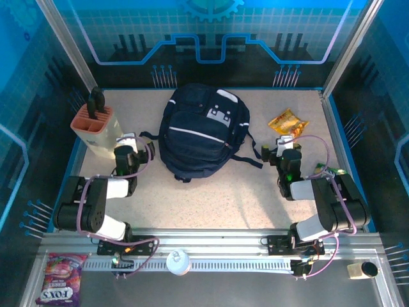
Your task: Pack books, pencil case, and school supplies into a backpack
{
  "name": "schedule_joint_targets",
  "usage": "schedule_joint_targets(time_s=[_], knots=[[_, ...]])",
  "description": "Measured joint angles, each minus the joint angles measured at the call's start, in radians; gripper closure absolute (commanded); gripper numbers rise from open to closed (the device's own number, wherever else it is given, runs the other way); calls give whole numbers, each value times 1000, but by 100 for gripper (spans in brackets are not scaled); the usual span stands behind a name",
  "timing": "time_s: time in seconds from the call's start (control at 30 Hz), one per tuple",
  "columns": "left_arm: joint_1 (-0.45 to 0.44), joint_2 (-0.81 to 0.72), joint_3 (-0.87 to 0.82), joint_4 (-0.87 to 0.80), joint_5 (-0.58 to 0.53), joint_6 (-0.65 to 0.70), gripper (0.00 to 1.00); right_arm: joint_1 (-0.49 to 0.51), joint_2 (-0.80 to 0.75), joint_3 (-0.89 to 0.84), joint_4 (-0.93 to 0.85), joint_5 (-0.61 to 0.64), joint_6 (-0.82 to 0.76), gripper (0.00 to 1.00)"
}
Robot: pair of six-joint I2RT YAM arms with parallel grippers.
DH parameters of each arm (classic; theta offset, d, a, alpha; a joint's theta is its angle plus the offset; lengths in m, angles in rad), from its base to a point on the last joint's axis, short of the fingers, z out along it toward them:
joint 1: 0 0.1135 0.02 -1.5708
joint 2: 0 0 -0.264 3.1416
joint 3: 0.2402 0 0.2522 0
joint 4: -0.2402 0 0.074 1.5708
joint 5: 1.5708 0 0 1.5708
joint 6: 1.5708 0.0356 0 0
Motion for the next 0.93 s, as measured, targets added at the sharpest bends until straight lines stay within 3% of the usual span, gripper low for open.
schedule_joint_targets(time_s=[0.93], knots=[[-19, 56, 4, 73, 32, 34, 1, -19, 46, 55, -20, -52, -6, 0]])
